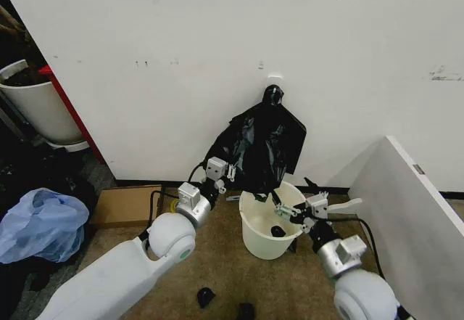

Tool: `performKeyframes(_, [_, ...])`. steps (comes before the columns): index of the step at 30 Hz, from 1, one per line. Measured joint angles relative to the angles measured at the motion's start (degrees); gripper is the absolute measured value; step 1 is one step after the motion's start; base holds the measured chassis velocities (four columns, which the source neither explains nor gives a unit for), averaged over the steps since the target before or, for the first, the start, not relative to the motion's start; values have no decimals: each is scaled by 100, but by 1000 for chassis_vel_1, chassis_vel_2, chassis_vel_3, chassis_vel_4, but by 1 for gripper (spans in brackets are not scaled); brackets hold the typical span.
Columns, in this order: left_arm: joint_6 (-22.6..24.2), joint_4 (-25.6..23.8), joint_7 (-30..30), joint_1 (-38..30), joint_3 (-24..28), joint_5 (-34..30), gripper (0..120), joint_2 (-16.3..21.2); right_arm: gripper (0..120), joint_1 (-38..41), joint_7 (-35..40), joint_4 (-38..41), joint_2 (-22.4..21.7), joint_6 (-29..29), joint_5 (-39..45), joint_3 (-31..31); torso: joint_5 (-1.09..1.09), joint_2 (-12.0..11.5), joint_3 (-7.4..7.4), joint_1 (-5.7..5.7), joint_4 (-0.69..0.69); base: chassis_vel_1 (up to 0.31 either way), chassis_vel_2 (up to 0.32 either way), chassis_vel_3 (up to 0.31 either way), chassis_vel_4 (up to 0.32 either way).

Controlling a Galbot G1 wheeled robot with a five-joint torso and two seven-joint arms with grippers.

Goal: Place the garbage bag over the trash bin.

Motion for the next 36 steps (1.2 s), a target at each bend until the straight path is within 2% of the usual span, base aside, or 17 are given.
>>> performKeyframes(4, [0,8,0,-14,22,12,0,-13,98,664,84,-331,-105,-264,-48,-364,-1,0,0,0,1,0,0,0,0])
performKeyframes(7, [0,-6,0,7,8,15,0,-2,85,1116,156,-589,-123,-381,-65,-567,-1,0,0,0,1,0,0,0,0])
performKeyframes(15, [1,-27,-1,75,-32,27,0,-8,70,1471,248,-867,-119,-561,-112,-753,-1,-1,0,0,1,0,0,0,0])
performKeyframes(19, [5,-31,-1,78,-36,29,0,-33,50,1558,216,-1012,-160,-678,-217,-835,-1,-1,0,0,0,0,0,0,0])
performKeyframes(27, [8,-32,-1,72,-37,19,0,-45,24,1629,134,-1176,-266,-871,-353,-929,-1,-1,0,0,0,0,0,0,0])
performKeyframes(31, [9,-32,0,93,-62,19,0,-45,22,1557,77,-1096,-292,-808,-545,-895,0,-1,0,0,0,0,0,0,0])
performKeyframes(36, [9,-33,1,130,-107,19,0,-21,43,1310,30,-901,-325,-567,-944,-808,-1,0,-1,-1,0,0,0,0,0])
